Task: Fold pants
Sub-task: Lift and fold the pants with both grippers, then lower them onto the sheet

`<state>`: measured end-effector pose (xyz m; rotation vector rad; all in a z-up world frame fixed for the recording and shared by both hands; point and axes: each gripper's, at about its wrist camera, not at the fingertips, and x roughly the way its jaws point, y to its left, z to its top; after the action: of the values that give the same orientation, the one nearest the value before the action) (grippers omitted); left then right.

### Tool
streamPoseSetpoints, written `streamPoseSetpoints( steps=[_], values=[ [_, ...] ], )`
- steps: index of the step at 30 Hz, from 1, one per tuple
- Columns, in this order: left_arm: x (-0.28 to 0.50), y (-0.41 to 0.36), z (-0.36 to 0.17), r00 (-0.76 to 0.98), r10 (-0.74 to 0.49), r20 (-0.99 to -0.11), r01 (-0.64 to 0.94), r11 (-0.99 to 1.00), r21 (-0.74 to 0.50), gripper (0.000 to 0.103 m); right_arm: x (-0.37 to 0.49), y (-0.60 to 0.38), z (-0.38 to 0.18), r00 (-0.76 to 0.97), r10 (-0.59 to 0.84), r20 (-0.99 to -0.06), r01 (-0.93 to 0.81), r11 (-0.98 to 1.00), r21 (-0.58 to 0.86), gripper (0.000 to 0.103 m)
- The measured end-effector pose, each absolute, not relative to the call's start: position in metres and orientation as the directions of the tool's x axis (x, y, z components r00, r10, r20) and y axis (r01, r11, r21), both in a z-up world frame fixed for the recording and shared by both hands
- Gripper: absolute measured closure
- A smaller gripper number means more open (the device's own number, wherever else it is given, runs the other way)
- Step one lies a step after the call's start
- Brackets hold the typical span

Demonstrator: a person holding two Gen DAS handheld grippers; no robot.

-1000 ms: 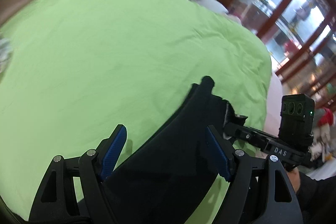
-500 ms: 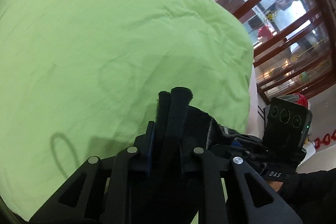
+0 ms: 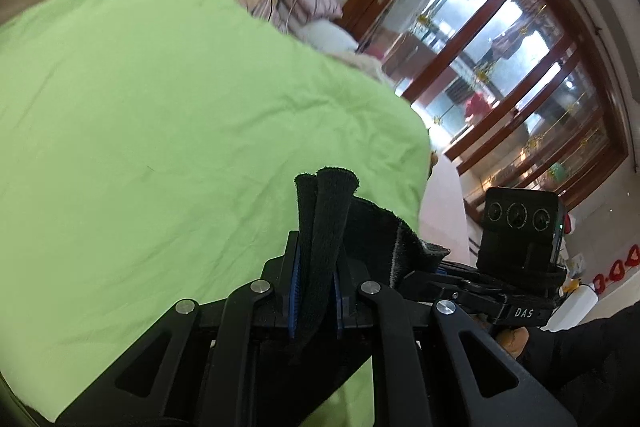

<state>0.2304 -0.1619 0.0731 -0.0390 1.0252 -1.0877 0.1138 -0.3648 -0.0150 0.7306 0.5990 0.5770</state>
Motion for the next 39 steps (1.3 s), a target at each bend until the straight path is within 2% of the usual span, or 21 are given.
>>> streamPoseSetpoints(
  steps=[9,20,27,34,39],
  values=[
    [0.202,-0.097,0.1,0.18,-0.773,-0.609,0.695,0.538,-0.477,0.091,0.115,-0.315,0.013,0.58,0.789,-0.203,-0.436,0.511,0.741,0.089],
    [0.173,-0.013,0.088,0.292,-0.779,-0.555,0.617,0.597,-0.512,0.093,0.12,-0.238,0.003,0.445,0.866,-0.228,-0.501,0.451,0.739,0.089],
    [0.161,0.034,0.044,0.337,-0.783,-0.522,0.514,0.618,-0.595,0.093,0.123,-0.199,-0.019,0.371,0.878,-0.304,-0.505,0.465,0.727,0.089],
    [0.157,0.066,0.005,0.353,-0.768,-0.534,0.428,0.64,-0.638,0.093,0.125,-0.172,-0.043,0.299,0.869,-0.394,-0.485,0.494,0.722,0.089],
    [0.158,0.074,-0.01,0.36,-0.759,-0.543,0.391,0.651,-0.651,0.093,0.125,-0.157,-0.049,0.289,0.836,-0.466,-0.505,0.547,0.667,0.089]
  ],
)
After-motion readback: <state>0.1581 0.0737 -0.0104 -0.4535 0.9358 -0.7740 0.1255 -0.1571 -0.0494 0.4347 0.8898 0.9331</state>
